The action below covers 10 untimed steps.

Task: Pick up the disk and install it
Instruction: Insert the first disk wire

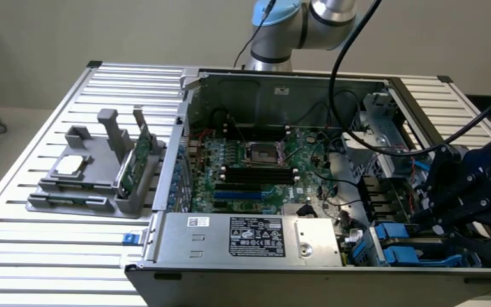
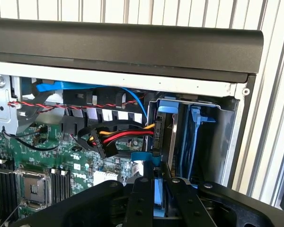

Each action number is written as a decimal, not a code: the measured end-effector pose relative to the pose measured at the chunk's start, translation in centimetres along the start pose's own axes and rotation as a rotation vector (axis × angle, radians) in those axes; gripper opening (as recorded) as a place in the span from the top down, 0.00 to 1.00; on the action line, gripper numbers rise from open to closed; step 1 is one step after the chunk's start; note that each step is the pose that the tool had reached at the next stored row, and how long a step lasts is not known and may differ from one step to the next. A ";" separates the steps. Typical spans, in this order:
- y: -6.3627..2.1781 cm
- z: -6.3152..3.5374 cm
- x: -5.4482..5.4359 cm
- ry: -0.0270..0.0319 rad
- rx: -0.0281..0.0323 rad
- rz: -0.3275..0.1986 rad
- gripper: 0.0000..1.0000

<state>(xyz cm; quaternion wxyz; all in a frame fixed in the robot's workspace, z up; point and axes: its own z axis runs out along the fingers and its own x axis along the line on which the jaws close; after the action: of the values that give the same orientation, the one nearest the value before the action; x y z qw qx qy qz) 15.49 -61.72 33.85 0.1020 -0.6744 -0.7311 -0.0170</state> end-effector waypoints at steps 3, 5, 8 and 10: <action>0.01 0.06 0.0 0.0012 -0.0009 0.004 0.83; 0.02 0.13 0.0 0.0022 -0.0016 0.009 0.83; 0.02 0.20 0.0 0.0041 -0.0028 0.015 0.83; 0.03 0.23 0.0 0.0051 -0.0035 0.018 0.83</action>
<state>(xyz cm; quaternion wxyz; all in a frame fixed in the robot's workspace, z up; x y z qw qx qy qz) 15.49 -61.72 33.62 0.1028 -0.6811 -0.7247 -0.0190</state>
